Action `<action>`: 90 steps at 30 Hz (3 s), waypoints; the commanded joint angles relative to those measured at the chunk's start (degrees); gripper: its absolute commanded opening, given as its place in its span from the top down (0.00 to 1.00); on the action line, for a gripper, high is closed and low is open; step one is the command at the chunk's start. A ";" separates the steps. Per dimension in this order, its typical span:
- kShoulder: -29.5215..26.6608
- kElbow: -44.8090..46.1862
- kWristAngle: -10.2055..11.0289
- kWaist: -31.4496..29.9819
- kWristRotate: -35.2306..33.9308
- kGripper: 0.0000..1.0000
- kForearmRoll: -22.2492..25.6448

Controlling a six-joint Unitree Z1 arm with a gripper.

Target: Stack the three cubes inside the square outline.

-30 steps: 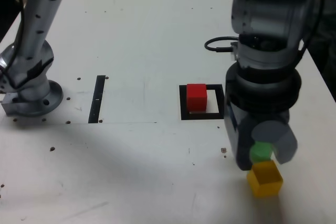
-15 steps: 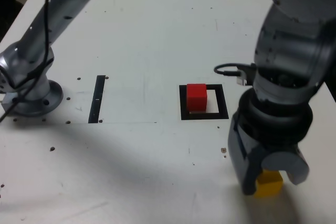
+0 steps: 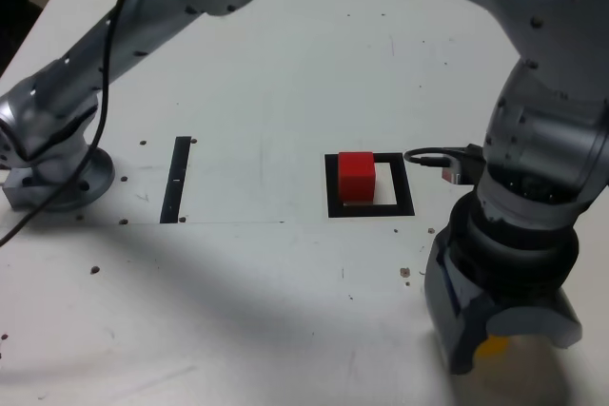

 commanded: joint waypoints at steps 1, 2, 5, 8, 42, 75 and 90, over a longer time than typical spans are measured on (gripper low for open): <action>0.38 0.76 -0.13 0.47 0.02 0.06 0.05; 0.42 0.99 -0.18 0.62 0.08 0.07 0.04; 0.51 1.32 -0.25 0.95 0.19 0.13 -0.12; 0.65 1.11 -0.16 1.04 0.18 0.18 -0.33; -0.85 1.43 0.58 1.09 1.01 0.86 -1.16; -29.39 32.83 3.47 13.10 18.26 0.89 -1.12; -27.13 38.92 2.98 19.28 24.06 0.89 -7.01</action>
